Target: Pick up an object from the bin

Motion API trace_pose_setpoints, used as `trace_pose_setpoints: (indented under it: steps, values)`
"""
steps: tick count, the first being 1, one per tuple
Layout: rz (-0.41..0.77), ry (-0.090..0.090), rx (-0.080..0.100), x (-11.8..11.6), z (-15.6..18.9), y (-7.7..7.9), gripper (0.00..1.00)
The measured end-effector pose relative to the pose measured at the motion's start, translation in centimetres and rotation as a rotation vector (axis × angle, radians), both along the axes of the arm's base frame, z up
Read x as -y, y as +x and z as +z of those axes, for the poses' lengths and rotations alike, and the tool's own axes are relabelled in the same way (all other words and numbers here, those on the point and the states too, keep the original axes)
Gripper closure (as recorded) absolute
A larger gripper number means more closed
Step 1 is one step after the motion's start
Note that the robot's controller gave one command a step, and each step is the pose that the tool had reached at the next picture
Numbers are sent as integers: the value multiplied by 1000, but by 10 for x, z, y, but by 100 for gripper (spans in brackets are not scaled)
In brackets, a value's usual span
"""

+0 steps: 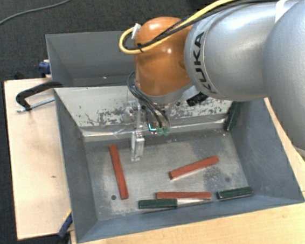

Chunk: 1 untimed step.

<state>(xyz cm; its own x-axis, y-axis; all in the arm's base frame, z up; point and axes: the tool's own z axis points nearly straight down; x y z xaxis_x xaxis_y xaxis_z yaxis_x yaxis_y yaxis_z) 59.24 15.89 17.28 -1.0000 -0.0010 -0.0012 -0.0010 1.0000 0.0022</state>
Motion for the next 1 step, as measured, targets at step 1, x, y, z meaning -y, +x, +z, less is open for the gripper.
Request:
trace_pose_setpoints:
  steps: [1]
  values:
    - [310,-1,0,-30,-72,0,0]
